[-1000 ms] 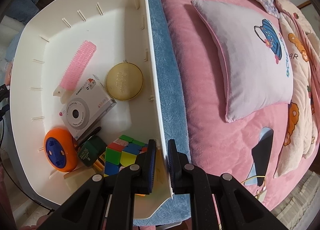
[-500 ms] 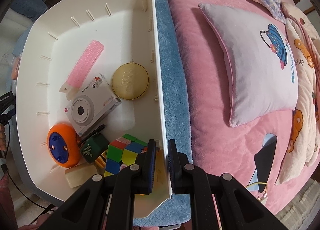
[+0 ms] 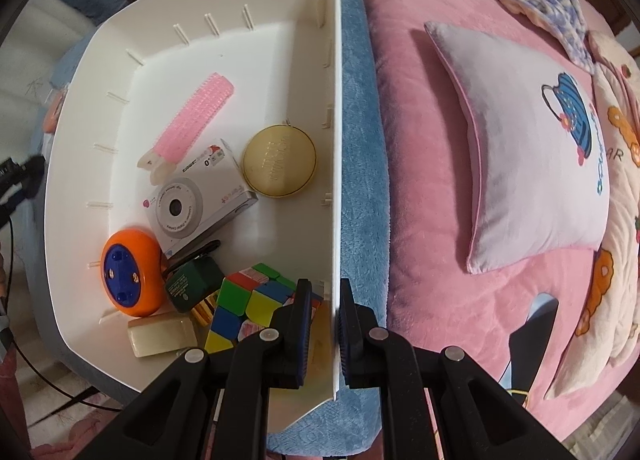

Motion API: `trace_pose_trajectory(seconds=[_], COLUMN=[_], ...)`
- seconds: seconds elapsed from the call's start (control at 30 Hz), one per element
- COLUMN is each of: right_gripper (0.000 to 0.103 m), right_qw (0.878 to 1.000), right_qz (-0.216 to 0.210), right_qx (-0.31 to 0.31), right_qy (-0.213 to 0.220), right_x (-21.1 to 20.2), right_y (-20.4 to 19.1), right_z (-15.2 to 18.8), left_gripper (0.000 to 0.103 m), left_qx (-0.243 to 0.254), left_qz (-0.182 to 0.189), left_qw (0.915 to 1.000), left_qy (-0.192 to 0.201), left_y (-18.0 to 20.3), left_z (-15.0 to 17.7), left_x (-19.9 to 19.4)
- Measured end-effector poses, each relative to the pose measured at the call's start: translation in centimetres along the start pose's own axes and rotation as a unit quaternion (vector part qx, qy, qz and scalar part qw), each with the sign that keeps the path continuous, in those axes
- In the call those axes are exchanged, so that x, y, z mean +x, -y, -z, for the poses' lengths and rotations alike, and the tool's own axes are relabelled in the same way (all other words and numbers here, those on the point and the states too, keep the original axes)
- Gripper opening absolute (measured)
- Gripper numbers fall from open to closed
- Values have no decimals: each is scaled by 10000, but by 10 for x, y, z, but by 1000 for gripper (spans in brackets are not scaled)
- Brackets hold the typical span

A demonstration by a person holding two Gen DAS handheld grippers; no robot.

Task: Organize rigid objects
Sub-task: 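Carry the black charger into the tray and open the left gripper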

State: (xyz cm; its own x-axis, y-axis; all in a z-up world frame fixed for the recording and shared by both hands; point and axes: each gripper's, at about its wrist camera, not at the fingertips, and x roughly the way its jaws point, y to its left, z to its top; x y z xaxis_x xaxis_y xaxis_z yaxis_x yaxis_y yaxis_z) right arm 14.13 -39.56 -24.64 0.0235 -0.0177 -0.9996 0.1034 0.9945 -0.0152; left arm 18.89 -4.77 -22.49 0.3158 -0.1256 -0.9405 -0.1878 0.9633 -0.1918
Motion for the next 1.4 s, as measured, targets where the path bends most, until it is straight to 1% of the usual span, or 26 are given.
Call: trace_pose_trajectory(seconds=[0.13,0.23,0.33,0.53,0.8,1.03,1.13,1.4], right_gripper=[12,12,13,13,13,13,13,13], right_qw=[9999,9996,9992,9982,9962,9949,9946,9935], right_qz=[-110,-180,-237,-317,-455,-562,-614,-958], right_qx=[-75,-178,-297,-481,-709,-771,-754,-459], right_qy=[58,91,120,166,216,321,369,406], right_x=[-1,-1,0,-1,-2,-2,-2,-1], right_y=[2,3,3,3,5,7,9,20], right_z=[2,3,3,4,4,7,9,8], left_gripper=[65,66,66,66,66,66,66,66], left_qx=[184,265,425,787,1251,1704,1846,2236], left_qz=[230,458,523,842,1067,1123,1119,1059], left_qw=[9982,9958,9936,9874,9820,9764,9747,9685], left_qy=[513,746,911,1088,935,704,576,299], left_y=[11,31,46,77,120,151,162,186], left_z=[-4,-5,-3,11,37,55,62,79], left_x=[-20,-29,-33,-49,-52,-50,-48,-43])
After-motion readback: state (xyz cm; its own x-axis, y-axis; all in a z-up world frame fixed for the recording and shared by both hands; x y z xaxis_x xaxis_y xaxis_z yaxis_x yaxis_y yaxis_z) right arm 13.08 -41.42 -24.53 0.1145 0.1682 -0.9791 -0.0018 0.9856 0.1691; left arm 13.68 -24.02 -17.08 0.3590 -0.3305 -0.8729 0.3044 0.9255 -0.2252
